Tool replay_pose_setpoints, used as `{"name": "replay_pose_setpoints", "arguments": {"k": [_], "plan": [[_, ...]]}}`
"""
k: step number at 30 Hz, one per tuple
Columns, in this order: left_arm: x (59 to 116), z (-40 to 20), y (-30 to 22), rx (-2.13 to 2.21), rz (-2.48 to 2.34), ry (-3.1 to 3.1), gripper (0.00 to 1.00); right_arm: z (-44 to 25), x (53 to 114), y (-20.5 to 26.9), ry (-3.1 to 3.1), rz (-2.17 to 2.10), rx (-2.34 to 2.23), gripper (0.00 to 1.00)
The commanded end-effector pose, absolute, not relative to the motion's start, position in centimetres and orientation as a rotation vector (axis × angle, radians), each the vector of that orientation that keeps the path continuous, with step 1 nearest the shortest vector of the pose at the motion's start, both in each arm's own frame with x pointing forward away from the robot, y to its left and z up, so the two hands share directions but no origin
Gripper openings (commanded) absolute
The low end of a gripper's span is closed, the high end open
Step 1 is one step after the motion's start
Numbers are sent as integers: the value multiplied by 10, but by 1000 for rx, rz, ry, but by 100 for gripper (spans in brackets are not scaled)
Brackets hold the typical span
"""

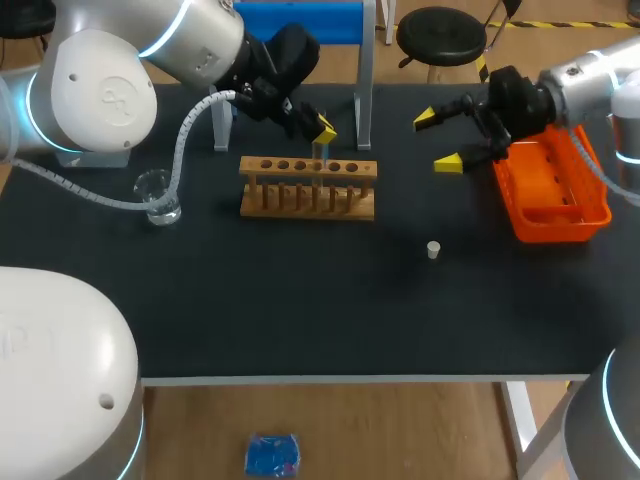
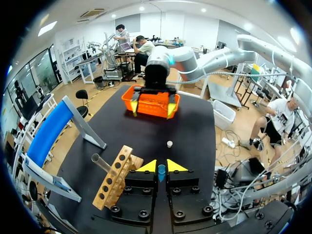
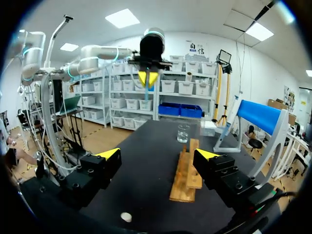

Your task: Invert the test tube, pick up the pipette, mount the tip to pipette, aspirate from beaker and dispense into the tube, eject the tip, return the pipette, and cap with the stopper.

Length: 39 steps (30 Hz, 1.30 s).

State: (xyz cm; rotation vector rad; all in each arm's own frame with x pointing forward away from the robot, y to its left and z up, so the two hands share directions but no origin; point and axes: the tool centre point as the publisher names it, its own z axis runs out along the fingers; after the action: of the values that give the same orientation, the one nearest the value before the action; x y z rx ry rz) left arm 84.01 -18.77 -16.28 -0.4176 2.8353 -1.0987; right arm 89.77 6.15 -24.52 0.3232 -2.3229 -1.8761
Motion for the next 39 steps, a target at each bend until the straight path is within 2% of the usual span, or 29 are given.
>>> {"name": "replay_pose_setpoints", "arguments": {"k": [1, 9, 15, 26, 39], "plan": [[840, -162, -188, -420, -1094, 2838, 0, -231, 857, 54, -2315, -1909, 297, 100], [840, -162, -188, -420, -1094, 2838, 0, -206, 806, 72, -2291, -1982, 330, 100], [840, -162, -188, -420, -1094, 2838, 0, -200, 790, 91, -2275, -2013, 264, 100], [840, -162, -188, -420, -1094, 2838, 0, -207, 801, 159, -2251, -2017, 159, 100], [840, -162, -188, -420, -1094, 2838, 0, -204, 817, 202, -2211, -2066, 139, 100]]}}
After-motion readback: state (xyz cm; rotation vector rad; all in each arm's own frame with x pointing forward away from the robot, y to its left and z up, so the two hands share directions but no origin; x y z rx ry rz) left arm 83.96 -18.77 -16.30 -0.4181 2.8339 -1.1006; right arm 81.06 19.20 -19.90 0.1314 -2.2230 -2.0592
